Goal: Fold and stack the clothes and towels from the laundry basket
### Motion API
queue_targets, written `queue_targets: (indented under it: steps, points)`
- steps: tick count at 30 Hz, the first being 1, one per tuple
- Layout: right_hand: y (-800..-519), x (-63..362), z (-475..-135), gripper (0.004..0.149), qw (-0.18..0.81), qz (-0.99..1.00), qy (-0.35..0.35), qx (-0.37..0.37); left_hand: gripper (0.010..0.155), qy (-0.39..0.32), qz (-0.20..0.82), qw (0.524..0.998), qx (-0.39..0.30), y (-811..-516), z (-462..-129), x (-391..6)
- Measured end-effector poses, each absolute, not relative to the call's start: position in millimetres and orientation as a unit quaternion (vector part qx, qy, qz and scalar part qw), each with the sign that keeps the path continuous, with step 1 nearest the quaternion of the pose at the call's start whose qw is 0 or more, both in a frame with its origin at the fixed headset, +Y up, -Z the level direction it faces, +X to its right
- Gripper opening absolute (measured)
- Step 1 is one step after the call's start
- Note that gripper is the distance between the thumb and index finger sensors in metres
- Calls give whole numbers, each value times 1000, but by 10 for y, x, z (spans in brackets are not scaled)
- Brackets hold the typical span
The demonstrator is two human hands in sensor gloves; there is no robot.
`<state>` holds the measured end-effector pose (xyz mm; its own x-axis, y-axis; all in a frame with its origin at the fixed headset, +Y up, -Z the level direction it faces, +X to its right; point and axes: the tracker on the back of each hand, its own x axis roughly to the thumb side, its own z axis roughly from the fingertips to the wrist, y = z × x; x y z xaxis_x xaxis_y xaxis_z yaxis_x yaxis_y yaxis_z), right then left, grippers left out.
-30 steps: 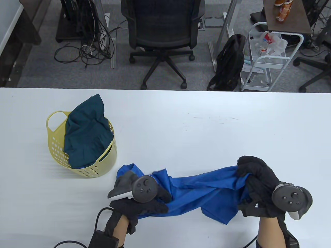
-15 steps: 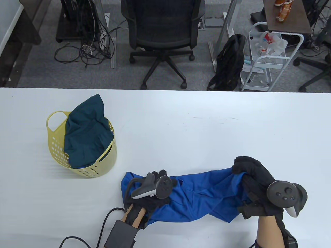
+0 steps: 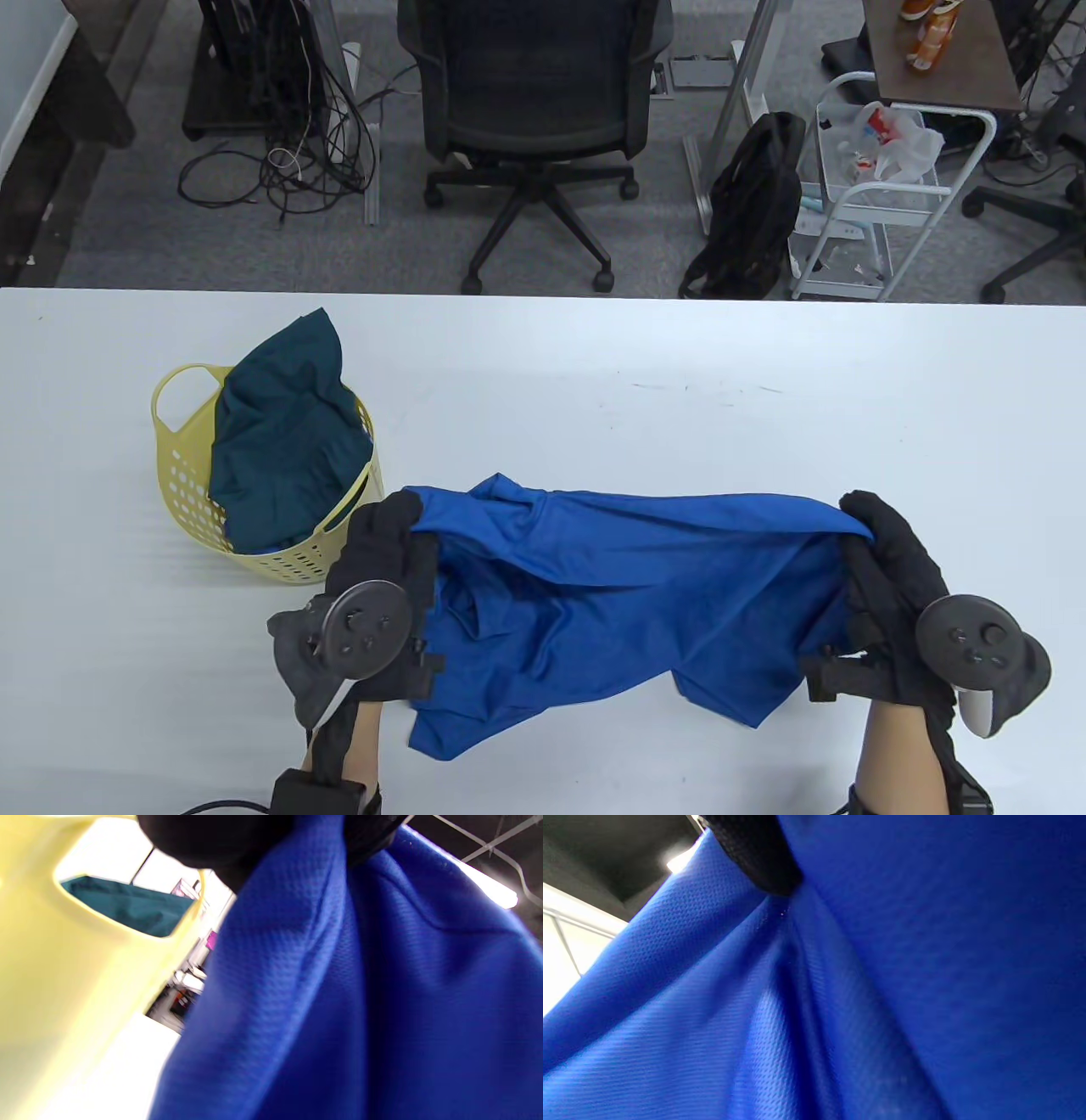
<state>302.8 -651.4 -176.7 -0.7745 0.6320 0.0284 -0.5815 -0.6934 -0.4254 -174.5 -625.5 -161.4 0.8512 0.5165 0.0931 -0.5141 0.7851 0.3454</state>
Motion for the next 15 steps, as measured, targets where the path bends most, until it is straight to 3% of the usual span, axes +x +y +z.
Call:
queue_targets:
  steps: [3, 5, 7, 10, 11, 13, 14, 15]
  points:
    - [-6539, 2937, -1790, 62, 291, 940, -175, -42, 47, -70, 386, 912, 121, -6300, -1658, -1669]
    - [-6522, 2694, -1798, 81, 308, 942, -114, 70, 47, -143, 442, 882, 74, -6324, -1677, -1529]
    - [-6576, 2248, -1807, 97, 369, 896, -37, 245, 47, -197, 479, 855, 26, -6366, -1655, -1311]
    - [-6829, 1565, -1760, 113, 421, 827, 133, 349, 47, -250, 509, 824, -24, -6432, -1611, -1050]
    - [-6881, 1460, -1749, 102, 414, 826, 157, 348, 47, -260, 523, 811, -34, -6445, -1604, -1016]
    - [-6920, 1427, -1756, 57, 417, 848, 98, 313, 49, -286, 542, 788, -52, -6439, -1619, -1032]
    - [-6897, 1506, -1788, 47, 458, 833, 41, 308, 52, -277, 543, 792, -34, -6442, -1641, -1110]
    - [-6864, 1635, -1818, 46, 509, 806, 37, 300, 56, -248, 536, 807, 2, -6461, -1681, -1224]
